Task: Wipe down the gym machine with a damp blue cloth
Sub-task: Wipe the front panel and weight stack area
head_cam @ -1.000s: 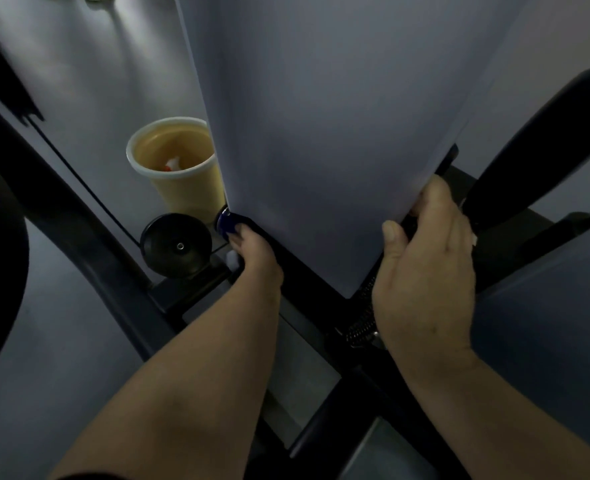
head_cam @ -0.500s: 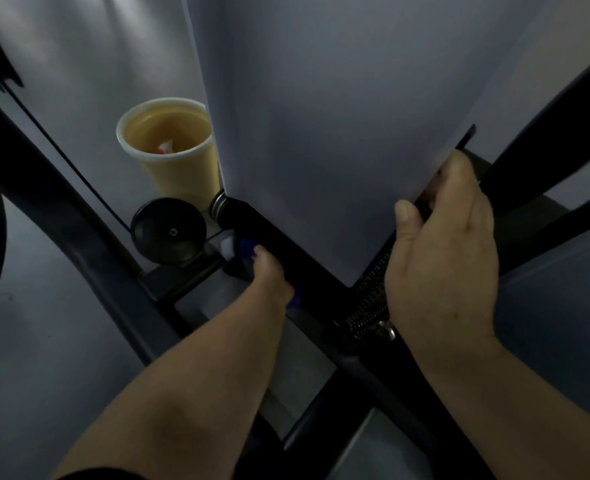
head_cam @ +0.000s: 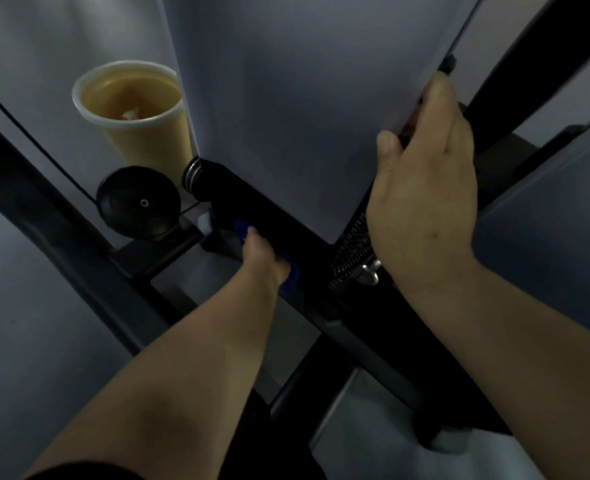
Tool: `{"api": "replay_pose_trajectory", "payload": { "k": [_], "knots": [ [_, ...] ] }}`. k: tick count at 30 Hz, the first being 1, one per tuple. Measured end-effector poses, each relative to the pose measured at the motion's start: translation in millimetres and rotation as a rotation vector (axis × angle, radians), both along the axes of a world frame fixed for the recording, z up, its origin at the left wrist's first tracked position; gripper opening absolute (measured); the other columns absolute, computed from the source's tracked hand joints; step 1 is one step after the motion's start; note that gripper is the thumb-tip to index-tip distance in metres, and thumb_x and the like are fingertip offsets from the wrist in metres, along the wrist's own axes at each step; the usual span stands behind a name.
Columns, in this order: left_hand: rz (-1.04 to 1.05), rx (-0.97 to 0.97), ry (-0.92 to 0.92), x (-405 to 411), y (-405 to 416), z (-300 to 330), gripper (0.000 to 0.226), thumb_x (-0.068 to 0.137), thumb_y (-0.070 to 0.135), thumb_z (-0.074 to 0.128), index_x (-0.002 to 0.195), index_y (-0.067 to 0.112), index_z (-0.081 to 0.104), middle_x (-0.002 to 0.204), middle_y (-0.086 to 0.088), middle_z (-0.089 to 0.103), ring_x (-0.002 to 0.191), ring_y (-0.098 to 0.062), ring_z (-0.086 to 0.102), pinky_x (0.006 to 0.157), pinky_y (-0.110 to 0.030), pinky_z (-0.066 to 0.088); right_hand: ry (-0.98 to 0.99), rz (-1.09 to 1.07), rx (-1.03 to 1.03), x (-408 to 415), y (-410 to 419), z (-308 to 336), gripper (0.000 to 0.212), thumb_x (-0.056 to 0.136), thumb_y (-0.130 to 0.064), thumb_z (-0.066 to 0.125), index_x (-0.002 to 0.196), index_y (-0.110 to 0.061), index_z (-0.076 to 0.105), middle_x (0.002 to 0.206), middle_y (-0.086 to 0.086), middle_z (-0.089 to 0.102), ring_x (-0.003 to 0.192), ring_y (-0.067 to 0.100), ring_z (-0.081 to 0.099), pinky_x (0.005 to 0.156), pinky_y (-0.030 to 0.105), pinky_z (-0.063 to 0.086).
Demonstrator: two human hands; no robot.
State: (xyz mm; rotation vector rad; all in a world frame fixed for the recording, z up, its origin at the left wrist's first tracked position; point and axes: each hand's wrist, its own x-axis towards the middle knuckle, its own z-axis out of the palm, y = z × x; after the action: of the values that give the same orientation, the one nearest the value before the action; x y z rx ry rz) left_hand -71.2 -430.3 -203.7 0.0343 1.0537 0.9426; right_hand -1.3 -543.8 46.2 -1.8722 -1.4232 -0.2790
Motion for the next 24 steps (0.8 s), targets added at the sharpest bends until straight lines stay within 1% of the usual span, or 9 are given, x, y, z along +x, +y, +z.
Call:
{"api": "replay_pose_trajectory", "payload": {
  "k": [4, 6, 7, 9, 11, 16, 19, 20, 24],
  "knots": [
    [0.079, -0.051, 0.053, 30.2, -22.8, -48.8, 0.079, 0.068, 0.076, 0.05, 0.142, 0.049, 0.039, 0.15, 0.008, 0.044, 0.126, -0.028, 0.052, 0.102, -0.061, 0.038, 0.004, -0.004, -0.021, -0.9, -1.7, 4.5, 0.053, 0.1, -0.014, 0.047, 0.147, 0.002, 0.03, 0.134, 0.018, 0.05, 0.121, 0.031, 0.047, 0.105, 0.043, 0.04],
    [0.023, -0.035, -0.047, 50.9, -73.7, -39.3, 0.07, 0.079, 0.07, 0.046, 0.144, 0.043, 0.041, 0.147, 0.006, 0.048, 0.126, -0.026, 0.053, 0.108, -0.053, 0.039, 0.008, 0.006, -0.039, 0.1, -2.8, 6.4, 0.053, 0.1, -0.014, 0.046, 0.148, 0.001, 0.03, 0.138, 0.017, 0.048, 0.125, 0.03, 0.045, 0.107, 0.04, 0.038],
    [0.029, -0.038, -0.072, 53.0, -91.7, -11.6, 0.062, 0.088, 0.064, 0.042, 0.145, 0.038, 0.042, 0.145, 0.003, 0.05, 0.126, -0.026, 0.053, 0.111, -0.05, 0.037, 0.005, 0.015, -0.053, 1.2, -3.1, 7.4, 0.052, 0.101, -0.015, 0.045, 0.148, 0.0, 0.029, 0.141, 0.017, 0.047, 0.127, 0.029, 0.044, 0.108, 0.04, 0.037],
    [0.051, -0.077, -0.101, 51.0, -90.6, 15.2, 0.054, 0.099, 0.051, 0.034, 0.145, 0.025, 0.044, 0.144, -0.003, 0.051, 0.127, -0.026, 0.052, 0.114, -0.046, 0.035, -0.005, 0.037, -0.073, 5.0, -5.3, 8.5, 0.051, 0.101, -0.015, 0.045, 0.147, 0.0, 0.03, 0.144, 0.016, 0.044, 0.13, 0.028, 0.043, 0.109, 0.04, 0.036],
    [0.091, -0.102, -0.182, 43.2, -67.4, 24.0, 0.054, 0.099, 0.046, 0.035, 0.144, 0.017, 0.047, 0.143, -0.009, 0.052, 0.127, -0.029, 0.052, 0.114, -0.047, 0.034, -0.027, 0.044, -0.069, 6.5, -6.3, 8.7, 0.049, 0.101, -0.015, 0.045, 0.147, -0.001, 0.032, 0.144, 0.015, 0.045, 0.131, 0.027, 0.043, 0.11, 0.039, 0.037],
    [0.035, -0.1, -0.014, 36.8, -110.1, 64.7, 0.04, 0.106, 0.027, 0.037, 0.145, 0.025, 0.043, 0.138, -0.005, 0.056, 0.119, -0.026, 0.056, 0.104, -0.043, 0.044, -0.087, 0.004, 0.042, 7.2, -1.5, -1.5, 0.052, 0.101, -0.017, 0.046, 0.147, 0.003, 0.031, 0.138, 0.018, 0.049, 0.124, 0.03, 0.049, 0.104, 0.037, 0.041],
    [0.04, -0.162, -0.1, 27.4, -111.1, 71.9, 0.034, 0.105, 0.015, 0.04, 0.137, 0.015, 0.05, 0.125, -0.011, 0.062, 0.107, -0.027, 0.061, 0.086, -0.04, 0.053, -0.108, -0.026, 0.085, 6.4, 1.4, -5.5, 0.053, 0.1, -0.018, 0.048, 0.146, 0.003, 0.033, 0.134, 0.018, 0.053, 0.121, 0.031, 0.051, 0.103, 0.037, 0.043],
    [0.072, -0.185, -0.131, 25.5, -104.8, 75.4, 0.032, 0.105, 0.013, 0.04, 0.134, 0.012, 0.052, 0.121, -0.012, 0.063, 0.105, -0.028, 0.062, 0.085, -0.041, 0.054, -0.121, -0.03, 0.109, 6.3, 2.4, -6.6, 0.054, 0.1, -0.018, 0.049, 0.146, 0.004, 0.034, 0.132, 0.018, 0.054, 0.119, 0.031, 0.052, 0.102, 0.036, 0.043],
    [0.04, -0.139, -0.126, 39.0, -124.9, 96.6, 0.03, 0.105, 0.013, 0.041, 0.133, 0.011, 0.053, 0.124, -0.012, 0.063, 0.111, -0.026, 0.061, 0.102, -0.042, 0.048, -0.098, -0.013, 0.129, 4.8, 2.3, -7.0, 0.054, 0.099, -0.016, 0.05, 0.145, 0.006, 0.035, 0.128, 0.018, 0.057, 0.114, 0.031, 0.055, 0.1, 0.035, 0.044]
  ]
}}
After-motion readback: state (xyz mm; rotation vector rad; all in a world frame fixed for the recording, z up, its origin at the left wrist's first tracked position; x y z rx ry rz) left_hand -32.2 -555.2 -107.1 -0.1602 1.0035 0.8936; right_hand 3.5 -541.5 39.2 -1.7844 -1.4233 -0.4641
